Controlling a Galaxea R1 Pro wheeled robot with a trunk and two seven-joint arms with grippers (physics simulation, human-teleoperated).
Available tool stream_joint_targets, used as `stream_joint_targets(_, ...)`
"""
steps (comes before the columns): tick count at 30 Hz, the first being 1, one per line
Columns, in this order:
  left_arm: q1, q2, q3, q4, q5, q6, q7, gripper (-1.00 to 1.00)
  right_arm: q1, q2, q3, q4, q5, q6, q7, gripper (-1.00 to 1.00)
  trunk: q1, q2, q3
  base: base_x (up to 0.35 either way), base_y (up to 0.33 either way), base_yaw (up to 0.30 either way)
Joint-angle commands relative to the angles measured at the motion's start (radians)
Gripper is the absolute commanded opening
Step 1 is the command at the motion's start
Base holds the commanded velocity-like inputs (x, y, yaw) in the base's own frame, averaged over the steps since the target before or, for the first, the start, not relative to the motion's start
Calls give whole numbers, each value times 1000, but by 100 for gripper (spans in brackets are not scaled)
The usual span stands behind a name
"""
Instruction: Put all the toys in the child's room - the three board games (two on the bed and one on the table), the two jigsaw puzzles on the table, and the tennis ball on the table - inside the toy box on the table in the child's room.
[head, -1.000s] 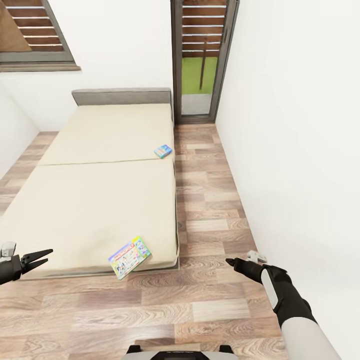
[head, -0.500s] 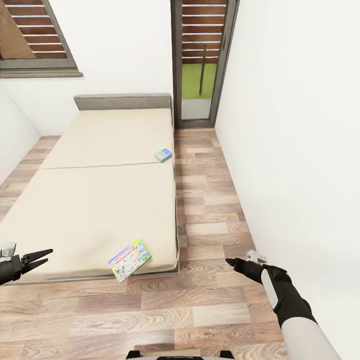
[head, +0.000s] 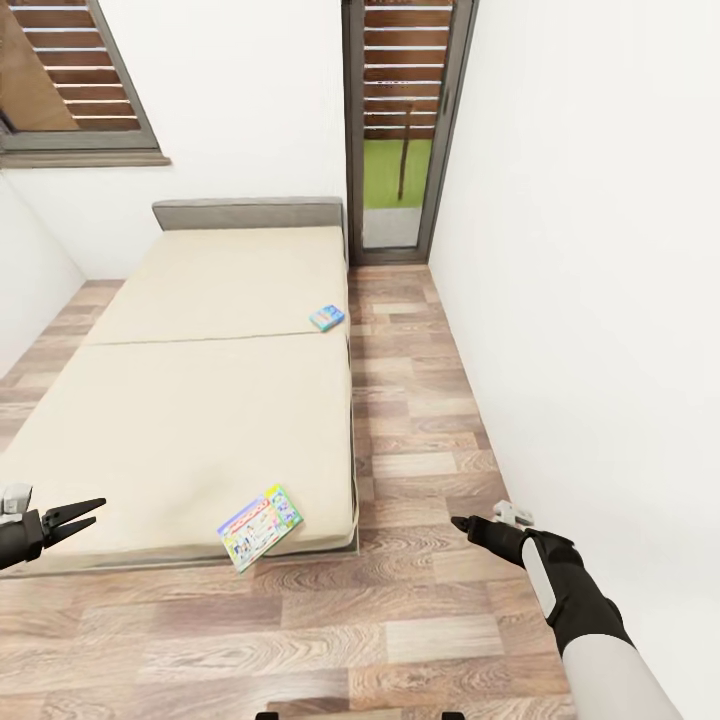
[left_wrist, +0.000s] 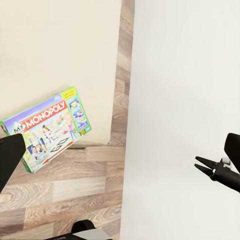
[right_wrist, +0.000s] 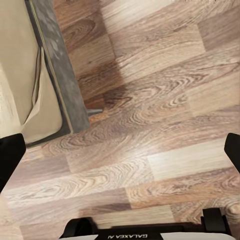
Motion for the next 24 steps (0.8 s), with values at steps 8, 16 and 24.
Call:
stream_joint_targets(8, 0, 0, 0, 0, 2, 9, -2, 100, -1, 1, -3, -1, -6, 7, 1, 100, 1, -2, 12, 0, 0, 0)
stream_joint_targets(16, -1, 0, 0, 0, 2, 9, -2, 100, -1, 1, -3, -1, -6, 7, 1, 100, 1, -2, 25, 0, 0, 0)
stream_joint_targets(24, 0, 0, 0, 0, 2, 9, -2, 100, -1, 1, -3, -1, -6, 7, 1, 100, 1, -2, 38, 0, 0, 0)
